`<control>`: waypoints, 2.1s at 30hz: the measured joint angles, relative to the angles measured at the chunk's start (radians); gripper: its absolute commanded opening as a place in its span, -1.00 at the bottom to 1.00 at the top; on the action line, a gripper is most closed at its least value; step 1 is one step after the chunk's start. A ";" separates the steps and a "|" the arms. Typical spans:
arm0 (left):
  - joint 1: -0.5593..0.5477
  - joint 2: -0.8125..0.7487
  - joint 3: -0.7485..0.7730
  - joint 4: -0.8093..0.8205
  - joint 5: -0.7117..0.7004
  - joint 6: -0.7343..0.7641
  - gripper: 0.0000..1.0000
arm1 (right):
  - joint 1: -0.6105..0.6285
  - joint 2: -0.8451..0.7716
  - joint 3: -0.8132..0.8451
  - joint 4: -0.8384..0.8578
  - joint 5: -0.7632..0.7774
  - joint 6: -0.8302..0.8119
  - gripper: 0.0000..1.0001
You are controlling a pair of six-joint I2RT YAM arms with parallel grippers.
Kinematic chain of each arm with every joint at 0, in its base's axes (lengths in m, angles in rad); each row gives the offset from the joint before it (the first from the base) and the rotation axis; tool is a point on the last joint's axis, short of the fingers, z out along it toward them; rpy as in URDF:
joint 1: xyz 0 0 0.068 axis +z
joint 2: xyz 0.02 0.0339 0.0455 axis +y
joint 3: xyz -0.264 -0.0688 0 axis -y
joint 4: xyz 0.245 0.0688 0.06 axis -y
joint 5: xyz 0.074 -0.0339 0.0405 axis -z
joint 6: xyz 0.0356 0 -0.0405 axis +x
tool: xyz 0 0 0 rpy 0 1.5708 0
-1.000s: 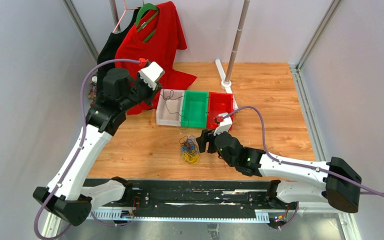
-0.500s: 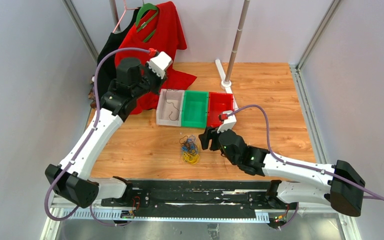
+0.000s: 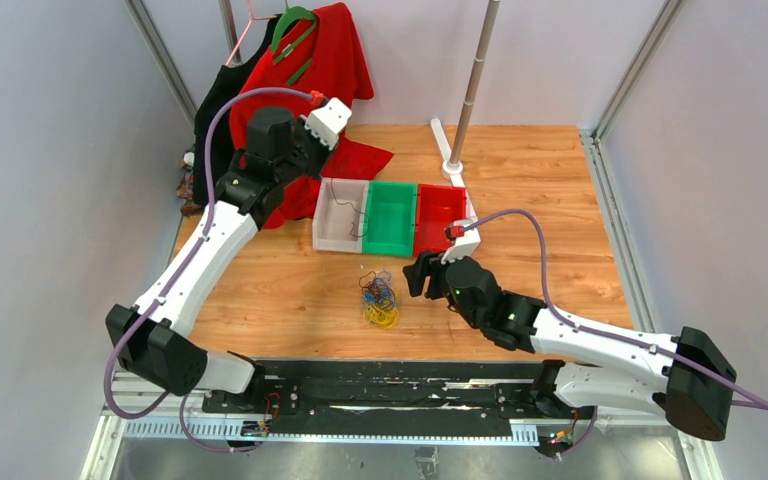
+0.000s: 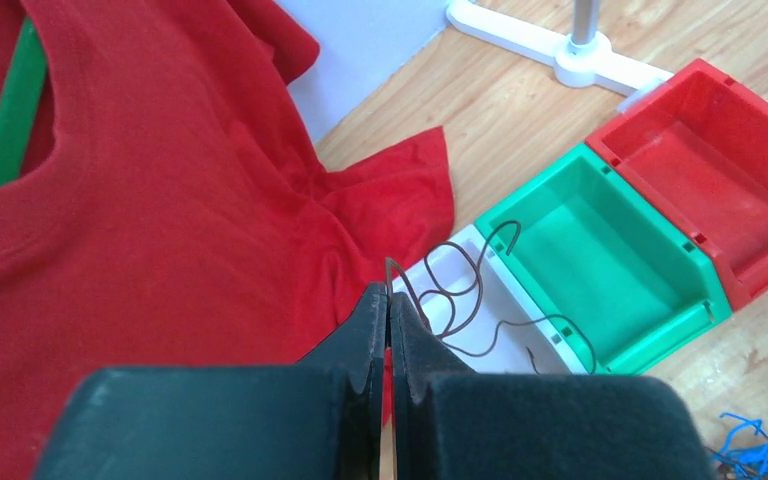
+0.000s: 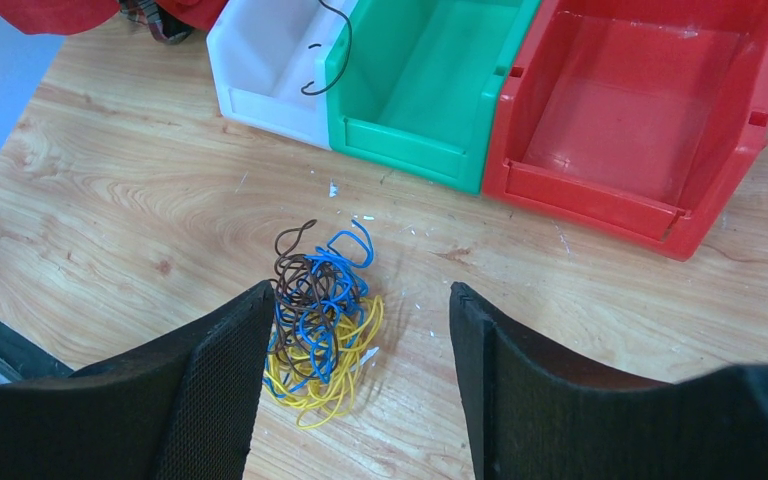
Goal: Untangle the cables
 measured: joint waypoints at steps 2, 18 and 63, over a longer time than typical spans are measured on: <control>0.000 0.018 0.024 0.000 -0.012 0.004 -0.99 | -0.003 0.000 0.000 -0.001 -0.005 0.000 0.28; 0.019 0.043 0.067 -0.003 0.013 0.017 -0.99 | -0.032 0.013 0.000 -0.005 -0.034 0.001 0.25; 0.017 0.135 0.014 -0.332 0.129 0.076 0.82 | -0.073 0.013 0.008 -0.118 -0.128 0.046 0.26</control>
